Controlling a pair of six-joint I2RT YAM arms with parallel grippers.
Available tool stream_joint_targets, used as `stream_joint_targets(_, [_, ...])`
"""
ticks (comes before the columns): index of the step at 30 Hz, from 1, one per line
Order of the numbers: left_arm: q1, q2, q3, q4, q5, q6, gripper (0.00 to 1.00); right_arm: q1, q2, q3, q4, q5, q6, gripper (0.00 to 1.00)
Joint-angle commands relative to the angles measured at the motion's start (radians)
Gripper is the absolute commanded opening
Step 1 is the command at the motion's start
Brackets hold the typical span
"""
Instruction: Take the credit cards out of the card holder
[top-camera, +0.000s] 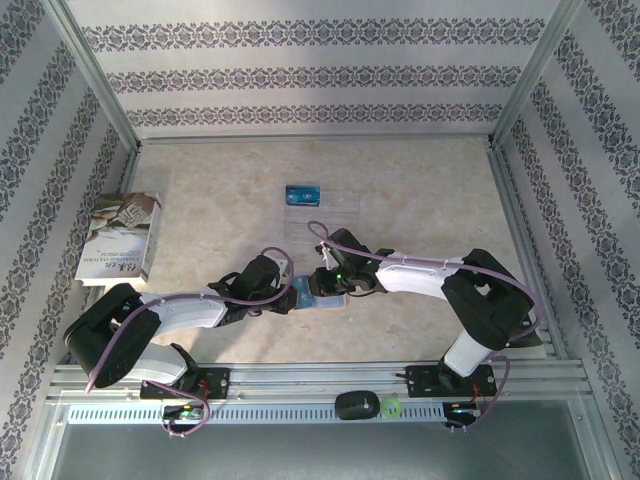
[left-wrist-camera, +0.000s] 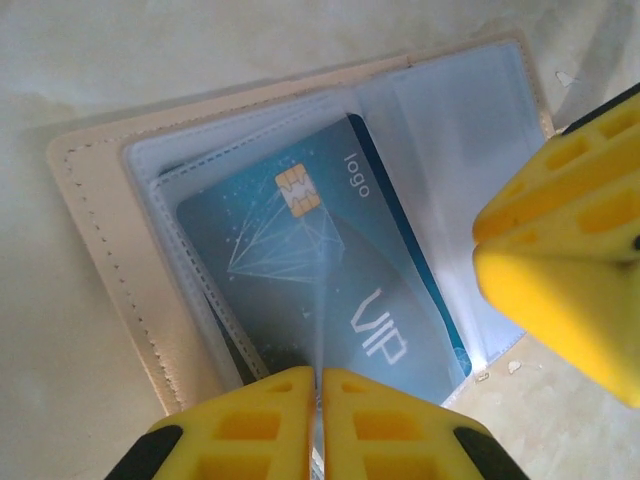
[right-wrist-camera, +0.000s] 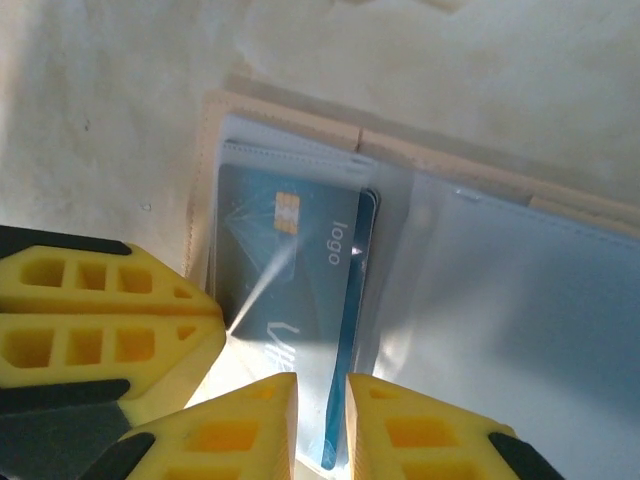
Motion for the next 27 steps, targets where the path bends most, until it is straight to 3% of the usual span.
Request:
stream_joint_targets(1, [0.022,0.002,-0.008,-0.055,-0.032,0.016,0.13,0.004,0.016,0.001,0.005,-0.057,0.011,0.21])
stream_joint_targets(14, [0.026,0.058,-0.030,-0.002,0.017,-0.018,0.09,-0.003,0.071,-0.005,0.025,-0.076,0.024,0.20])
stream_joint_targets(27, [0.029,0.062,-0.031,0.003,0.026,-0.021,0.07,-0.029,0.023,-0.050,0.042,-0.055,0.051,0.22])
